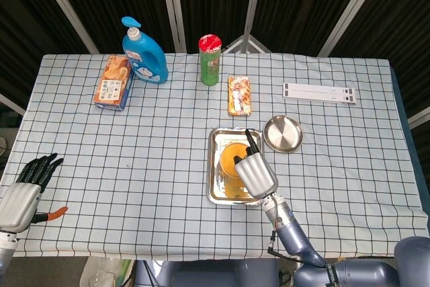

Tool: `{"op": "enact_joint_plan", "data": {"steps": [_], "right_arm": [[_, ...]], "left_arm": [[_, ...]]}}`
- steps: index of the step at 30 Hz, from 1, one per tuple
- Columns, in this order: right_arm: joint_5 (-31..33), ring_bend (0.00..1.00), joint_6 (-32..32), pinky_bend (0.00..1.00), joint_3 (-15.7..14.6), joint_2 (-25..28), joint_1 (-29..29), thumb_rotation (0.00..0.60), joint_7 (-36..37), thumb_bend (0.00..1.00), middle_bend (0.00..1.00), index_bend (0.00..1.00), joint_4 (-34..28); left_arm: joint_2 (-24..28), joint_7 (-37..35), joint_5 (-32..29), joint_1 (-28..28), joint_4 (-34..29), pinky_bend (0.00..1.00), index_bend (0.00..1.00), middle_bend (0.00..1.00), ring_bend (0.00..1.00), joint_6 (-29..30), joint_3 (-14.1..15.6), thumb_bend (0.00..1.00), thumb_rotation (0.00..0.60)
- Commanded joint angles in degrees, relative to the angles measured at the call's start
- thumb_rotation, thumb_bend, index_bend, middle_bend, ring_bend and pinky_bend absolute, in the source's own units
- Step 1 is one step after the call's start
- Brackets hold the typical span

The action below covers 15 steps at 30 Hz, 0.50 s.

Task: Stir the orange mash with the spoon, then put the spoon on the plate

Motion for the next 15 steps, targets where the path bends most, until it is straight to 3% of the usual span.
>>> {"op": "enact_joint_plan", "data": {"steps": [1, 6, 15], "right_arm": [[0.05, 0.47, 0.2, 0.0, -0.5, 0.64, -0.44, 0.6, -0.56, 0.77, 0.76, 0.86, -1.21], [-1.05, 0.47, 0.8, 0.0, -0.37, 1.52, -0.57, 0.6, -0.4, 0.77, 0.76, 0.86, -2.49], [-3.74, 0.47, 1.45, 0.0, 1.44, 1.43, -0.15, 0.6, 3.79, 0.77, 0.76, 0.86, 1.77]], "left_arm": [[-0.01, 0.0, 0.04, 0.01, 0.02, 0.0, 0.0, 0.0, 0.0, 0.04, 0.01, 0.0, 0.6], [-0.05, 0.0, 0.07, 0.02, 0.08, 0.0, 0.0, 0.0, 0.0, 0.12, -0.02, 0.0, 0.6], [-0.2, 0.07, 0.1, 0.09, 0.16, 0.0, 0.0, 0.0, 0.0, 0.36, -0.1, 0.0, 0.6]]}}
